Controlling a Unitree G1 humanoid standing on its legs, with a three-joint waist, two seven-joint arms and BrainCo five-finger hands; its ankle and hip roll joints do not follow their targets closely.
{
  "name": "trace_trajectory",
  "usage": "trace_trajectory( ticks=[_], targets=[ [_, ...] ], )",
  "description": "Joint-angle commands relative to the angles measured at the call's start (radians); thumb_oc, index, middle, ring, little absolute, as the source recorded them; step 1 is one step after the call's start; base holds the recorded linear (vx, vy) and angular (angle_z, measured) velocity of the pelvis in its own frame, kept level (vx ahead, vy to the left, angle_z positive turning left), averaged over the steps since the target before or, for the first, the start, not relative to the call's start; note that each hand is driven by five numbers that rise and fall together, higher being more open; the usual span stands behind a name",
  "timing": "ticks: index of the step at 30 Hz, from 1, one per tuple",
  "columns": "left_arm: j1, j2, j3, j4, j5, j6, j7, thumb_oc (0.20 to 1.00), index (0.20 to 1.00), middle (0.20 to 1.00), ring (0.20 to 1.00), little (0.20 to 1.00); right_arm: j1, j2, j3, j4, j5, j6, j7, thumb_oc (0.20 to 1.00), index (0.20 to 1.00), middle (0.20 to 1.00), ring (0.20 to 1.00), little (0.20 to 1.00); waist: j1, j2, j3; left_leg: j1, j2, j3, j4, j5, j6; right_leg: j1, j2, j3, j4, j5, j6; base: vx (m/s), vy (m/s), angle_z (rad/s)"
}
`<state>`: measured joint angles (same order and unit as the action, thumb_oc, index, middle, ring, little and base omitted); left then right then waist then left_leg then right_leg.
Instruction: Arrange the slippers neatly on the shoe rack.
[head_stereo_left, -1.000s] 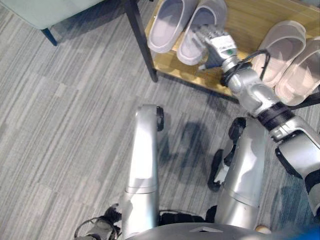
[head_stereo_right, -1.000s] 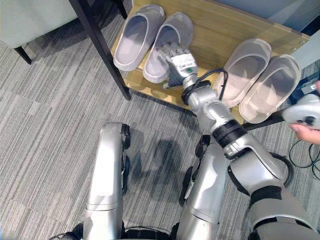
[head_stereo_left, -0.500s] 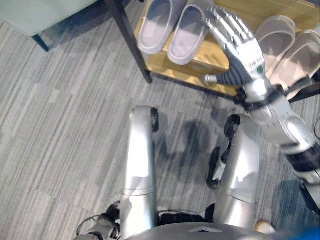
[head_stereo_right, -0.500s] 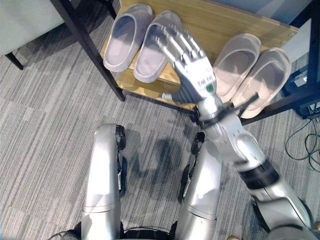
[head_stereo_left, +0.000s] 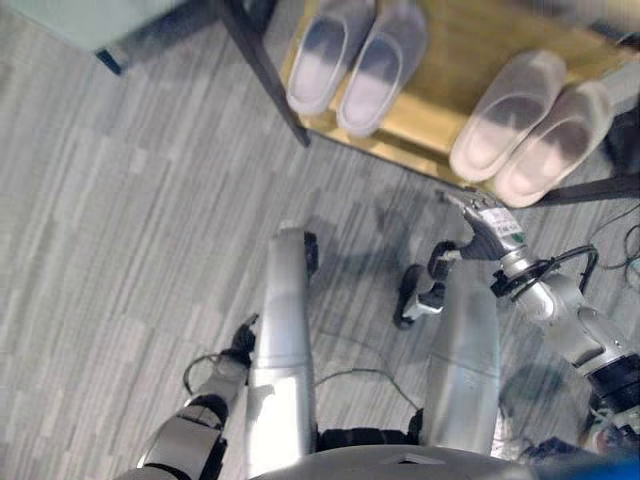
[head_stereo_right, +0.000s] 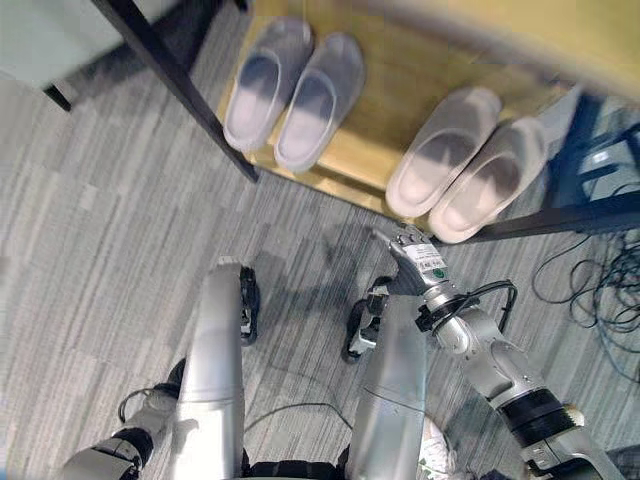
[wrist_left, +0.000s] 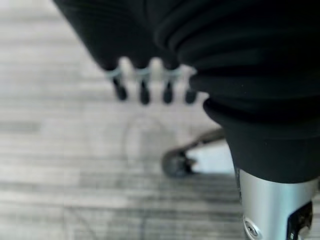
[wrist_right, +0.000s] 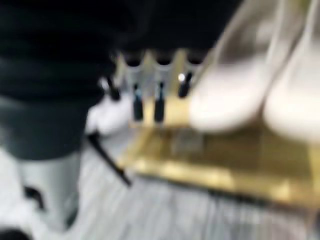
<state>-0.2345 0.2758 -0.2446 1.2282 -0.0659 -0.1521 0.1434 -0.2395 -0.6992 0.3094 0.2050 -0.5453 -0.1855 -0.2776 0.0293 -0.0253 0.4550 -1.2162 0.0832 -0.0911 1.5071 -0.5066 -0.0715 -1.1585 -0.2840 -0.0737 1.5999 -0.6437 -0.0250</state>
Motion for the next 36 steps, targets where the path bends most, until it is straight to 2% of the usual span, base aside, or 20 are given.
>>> trace_trajectory(
  ticks=[1, 5, 7, 8, 9, 10, 15, 18, 20, 21, 22, 23, 24, 25, 26, 27, 32, 33, 34, 36],
  targets=[
    [0.068, -0.022, -0.026, -0.002, -0.003, -0.012, 0.046, 1.000, 1.000, 1.000, 1.000, 1.000, 0.036, 0.003, -0.036, -0.064, 0.140, 0.004, -0.065, 1.000, 1.000, 1.000, 1.000, 1.000, 0.020, 0.000, -0.001, 0.032, 0.009, -0.003, -0.189, 0.129, 0.056, 0.055, -0.007, 0.047, -0.197, 0.153, 0.007, -0.05, 0.020, 0.07],
    [0.046, 0.012, -0.013, -0.020, 0.015, -0.015, 0.057, 1.000, 1.000, 1.000, 1.000, 1.000, 0.129, 0.069, -0.070, 0.098, 0.244, -0.002, -0.045, 1.000, 1.000, 1.000, 1.000, 1.000, -0.005, -0.016, -0.051, 0.263, 0.013, 0.014, -0.527, 0.254, 0.033, 0.278, 0.007, -0.045, -0.542, 0.258, 0.041, -0.03, 0.078, 0.08],
    [0.043, 0.022, -0.009, -0.019, 0.037, -0.015, 0.053, 1.000, 1.000, 1.000, 1.000, 1.000, 0.160, 0.109, -0.077, 0.194, 0.297, -0.006, -0.024, 1.000, 1.000, 1.000, 1.000, 1.000, -0.015, -0.027, -0.085, 0.394, 0.019, 0.024, -0.709, 0.315, 0.024, 0.399, 0.021, -0.086, -0.709, 0.329, 0.070, 0.09, 0.104, -0.02],
    [0.039, 0.025, -0.025, -0.020, 0.079, -0.018, 0.054, 1.000, 1.000, 1.000, 1.000, 1.000, 0.185, 0.152, -0.086, 0.295, 0.352, -0.005, -0.006, 1.000, 1.000, 1.000, 1.000, 1.000, -0.026, -0.032, -0.133, 0.527, 0.016, 0.051, -0.895, 0.367, 0.014, 0.517, 0.038, -0.126, -0.871, 0.409, 0.105, 0.15, 0.170, -0.17],
    [0.049, 0.009, -0.061, -0.024, 0.120, -0.025, 0.044, 1.000, 1.000, 1.000, 1.000, 1.000, 0.212, 0.205, -0.102, 0.418, 0.426, -0.007, 0.008, 1.000, 1.000, 1.000, 1.000, 1.000, -0.037, -0.031, -0.179, 0.658, 0.008, 0.079, -1.089, 0.456, 0.006, 0.648, 0.048, -0.165, -1.079, 0.520, 0.122, 0.13, 0.147, -0.22],
    [0.050, 0.010, -0.061, -0.024, 0.120, -0.025, 0.045, 1.000, 1.000, 1.000, 1.000, 1.000, 0.212, 0.205, -0.102, 0.419, 0.426, -0.008, 0.008, 1.000, 1.000, 1.000, 1.000, 1.000, -0.037, -0.031, -0.174, 0.667, 0.008, 0.080, -1.096, 0.459, 0.006, 0.657, 0.049, -0.166, -1.085, 0.523, 0.122, 0.09, 0.091, -0.17],
    [0.053, -0.003, -0.070, -0.012, 0.178, -0.030, 0.053, 1.000, 1.000, 1.000, 1.000, 1.000, 0.283, 0.263, -0.149, 0.575, 0.501, -0.014, 0.031, 1.000, 1.000, 1.000, 1.000, 1.000, -0.064, -0.019, -0.265, 0.939, 0.003, 0.153, -1.402, 0.530, -0.004, 0.891, 0.068, -0.178, -1.423, 0.666, 0.173, 0.17, 0.069, -0.23],
    [0.055, 0.004, -0.098, -0.026, 0.252, -0.044, 0.066, 1.000, 1.000, 1.000, 1.000, 1.000, 0.319, 0.277, -0.164, 0.685, 0.498, 0.001, 0.048, 1.000, 1.000, 1.000, 1.000, 1.000, -0.077, 0.004, -0.322, 1.094, 0.007, 0.219, -1.525, 0.558, -0.001, 0.979, 0.083, -0.164, -1.495, 0.719, 0.197, 0.16, 0.041, -0.35],
    [0.051, 0.008, -0.109, -0.043, 0.261, -0.051, 0.069, 1.000, 1.000, 1.000, 1.000, 1.000, 0.320, 0.276, -0.169, 0.700, 0.501, 0.002, 0.049, 1.000, 1.000, 1.000, 1.000, 1.000, -0.077, 0.009, -0.331, 1.125, 0.011, 0.230, -1.544, 0.564, -0.001, 1.000, 0.088, -0.155, -1.492, 0.716, 0.201, 0.10, -0.062, -0.69],
    [0.049, 0.022, -0.129, -0.076, 0.276, -0.062, 0.060, 1.000, 1.000, 1.000, 1.000, 1.000, 0.338, 0.275, -0.174, 0.693, 0.496, 0.002, 0.058, 1.000, 1.000, 1.000, 1.000, 1.000, -0.078, 0.018, -0.346, 1.174, 0.007, 0.232, -1.574, 0.563, 0.001, 1.047, 0.105, -0.127, -1.496, 0.685, 0.198, 0.10, -0.088, -0.51],
    [0.050, 0.022, -0.130, -0.078, 0.276, -0.062, 0.060, 1.000, 1.000, 1.000, 1.000, 1.000, 0.339, 0.275, -0.174, 0.692, 0.496, 0.002, 0.058, 1.000, 1.000, 1.000, 1.000, 1.000, -0.076, 0.017, -0.341, 1.184, 0.007, 0.234, -1.578, 0.564, 0.001, 1.055, 0.106, -0.126, -1.498, 0.685, 0.198, 0.04, -0.176, -0.40],
    [0.216, 0.018, -0.232, -0.335, 0.376, -0.117, 0.049, 1.000, 1.000, 1.000, 1.000, 1.000, 0.345, 0.303, -0.220, 0.823, 0.542, -0.003, 0.035, 1.000, 1.000, 1.000, 1.000, 1.000, -0.031, 0.020, -0.341, 1.199, 0.000, 0.211, -1.587, 0.562, 0.002, 1.107, 0.110, -0.151, -1.546, 0.676, 0.199, -0.04, -0.127, -0.21],
    [0.215, 0.015, -0.233, -0.330, 0.379, -0.120, 0.053, 1.000, 1.000, 1.000, 1.000, 1.000, 0.344, 0.303, -0.220, 0.826, 0.542, -0.005, 0.035, 1.000, 1.000, 1.000, 1.000, 1.000, -0.031, 0.021, -0.342, 1.196, 0.000, 0.210, -1.588, 0.565, 0.003, 1.106, 0.111, -0.151, -1.549, 0.681, 0.198, -0.07, -0.199, -0.22],
    [0.230, -0.022, -0.264, -0.244, 0.425, -0.119, 0.085, 1.000, 1.000, 1.000, 1.000, 1.000, 0.324, 0.321, -0.210, 0.827, 0.548, -0.009, 0.020, 1.000, 1.000, 1.000, 1.000, 1.000, -0.028, 0.017, -0.343, 1.196, 0.006, 0.211, -1.591, 0.576, -0.005, 1.115, 0.118, -0.152, -1.570, 0.684, 0.197, -0.04, -0.123, 0.17],
    [0.192, -0.014, -0.247, -0.208, 0.403, -0.109, 0.050, 1.000, 1.000, 1.000, 1.000, 1.000, 0.337, 0.315, -0.201, 0.758, 0.541, -0.019, 0.036, 1.000, 1.000, 1.000, 1.000, 1.000, -0.042, 0.014, -0.352, 1.206, 0.009, 0.221, -1.594, 0.576, -0.011, 1.127, 0.129, -0.142, -1.590, 0.681, 0.196, -0.02, -0.194, 0.30],
    [0.154, -0.034, -0.243, -0.173, 0.389, -0.090, 0.075, 1.000, 1.000, 1.000, 1.000, 1.000, 0.364, 0.319, -0.199, 0.750, 0.555, -0.014, 0.033, 1.000, 1.000, 1.000, 1.000, 1.000, -0.057, 0.008, -0.366, 1.218, 0.011, 0.231, -1.594, 0.567, -0.013, 1.142, 0.138, -0.137, -1.611, 0.678, 0.192, 0.05, -0.183, 0.23],
    [0.105, -0.112, -0.271, -0.084, 0.383, -0.086, 0.083, 1.000, 1.000, 1.000, 1.000, 1.000, 0.349, 0.320, -0.188, 0.821, 0.579, -0.012, 0.028, 1.000, 1.000, 1.000, 1.000, 1.000, -0.082, 0.012, -0.402, 1.263, 0.028, 0.237, -1.594, 0.558, -0.029, 1.212, 0.160, -0.143, -1.665, 0.669, 0.177, 0.08, -0.158, -0.15],
    [0.105, -0.120, -0.275, -0.078, 0.379, -0.088, 0.082, 1.000, 1.000, 1.000, 1.000, 1.000, 0.348, 0.321, -0.189, 0.828, 0.589, -0.013, 0.033, 1.000, 1.000, 1.000, 1.000, 1.000, -0.085, 0.015, -0.403, 1.267, 0.030, 0.238, -1.594, 0.558, -0.030, 1.217, 0.165, -0.142, -1.668, 0.666, 0.175, 0.06, -0.118, -0.07],
    [0.132, -0.121, -0.331, -0.187, 0.393, -0.097, 0.056, 1.000, 1.000, 1.000, 1.000, 1.000, 0.346, 0.314, -0.210, 0.843, 0.619, -0.013, 0.030, 1.000, 1.000, 1.000, 1.000, 1.000, -0.076, 0.023, -0.398, 1.270, 0.031, 0.236, -1.594, 0.560, -0.031, 1.226, 0.168, -0.150, -1.670, 0.663, 0.173, 0.04, -0.067, -0.08],
    [0.148, -0.108, -0.376, -0.253, 0.426, -0.105, 0.046, 1.000, 1.000, 1.000, 1.000, 1.000, 0.331, 0.316, -0.212, 0.881, 0.632, -0.017, 0.024, 1.000, 1.000, 1.000, 1.000, 1.000, -0.067, 0.026, -0.393, 1.268, 0.032, 0.229, -1.594, 0.562, -0.030, 1.229, 0.169, -0.154, -1.671, 0.659, 0.171, 0.01, -0.060, -0.11]
  ],
)
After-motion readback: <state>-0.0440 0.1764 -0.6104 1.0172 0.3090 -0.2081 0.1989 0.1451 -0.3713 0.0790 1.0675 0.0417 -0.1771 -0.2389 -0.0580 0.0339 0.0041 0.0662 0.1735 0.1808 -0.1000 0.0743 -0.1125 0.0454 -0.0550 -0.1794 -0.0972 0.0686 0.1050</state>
